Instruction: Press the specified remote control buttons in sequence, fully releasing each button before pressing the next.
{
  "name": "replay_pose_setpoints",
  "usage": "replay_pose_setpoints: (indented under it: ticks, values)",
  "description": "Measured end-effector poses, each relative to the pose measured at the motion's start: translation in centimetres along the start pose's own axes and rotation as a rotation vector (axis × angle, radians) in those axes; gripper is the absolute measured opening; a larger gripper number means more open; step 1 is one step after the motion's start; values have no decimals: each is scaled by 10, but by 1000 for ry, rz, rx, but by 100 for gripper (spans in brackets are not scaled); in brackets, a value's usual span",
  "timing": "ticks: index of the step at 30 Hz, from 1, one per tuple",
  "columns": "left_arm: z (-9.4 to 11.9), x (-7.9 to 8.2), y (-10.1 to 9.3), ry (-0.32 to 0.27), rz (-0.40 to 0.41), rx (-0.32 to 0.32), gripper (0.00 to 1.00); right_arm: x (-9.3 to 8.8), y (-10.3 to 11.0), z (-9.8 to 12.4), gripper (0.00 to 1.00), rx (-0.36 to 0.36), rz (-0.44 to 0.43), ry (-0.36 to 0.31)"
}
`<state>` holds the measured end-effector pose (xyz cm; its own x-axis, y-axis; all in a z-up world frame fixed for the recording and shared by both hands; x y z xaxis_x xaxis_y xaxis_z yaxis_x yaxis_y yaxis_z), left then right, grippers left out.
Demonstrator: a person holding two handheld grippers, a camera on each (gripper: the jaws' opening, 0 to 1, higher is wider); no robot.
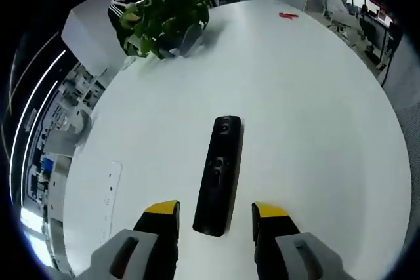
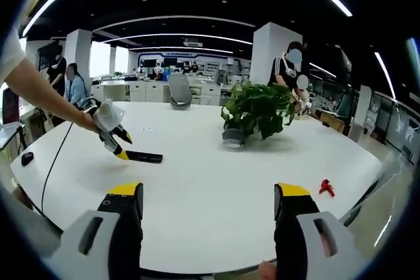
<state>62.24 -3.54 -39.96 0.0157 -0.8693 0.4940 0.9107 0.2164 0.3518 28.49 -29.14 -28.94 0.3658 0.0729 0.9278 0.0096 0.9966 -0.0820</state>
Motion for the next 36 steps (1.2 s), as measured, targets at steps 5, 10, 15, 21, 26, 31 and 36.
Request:
replay_pose_setpoints:
  ticks: [5,10,15,21,26,31,36]
  values:
    - [25,0,-6,-68,75,25,52,0,1,0,87,2,10,3]
    - [48,-2,-13,-149,136,70,60,1,0,2,86,-5,-1,-10]
    - [66,-3,-22,-200,190,83,67,2,-2,4,87,-12,-16,-32]
    - [88,-2,-39,-272,256,108,76,3,-2,6,88,-12,-30,-52]
    - [109,-1,-56,-356,343,135,84,4,-3,7,88,-10,-32,-66]
    - [139,1,-70,-475,481,164,89,5,-3,7,89,-6,-39,-80]
    - [166,1,-81,-531,527,194,92,5,-3,8,90,-5,-45,-87]
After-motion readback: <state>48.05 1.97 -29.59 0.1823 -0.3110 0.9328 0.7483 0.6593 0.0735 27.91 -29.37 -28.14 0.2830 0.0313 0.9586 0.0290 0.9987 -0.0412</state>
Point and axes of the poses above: the point that each gripper's makers call its tool centre point, and the gripper's own axes: z roughly backward along the fingers, y roughly to its left, x roughly out of its top, the point moved 10 cm from there along z, roughly backward along the fingers, and after that the axes turned 4 degrees about x, right-handed, at the moved point
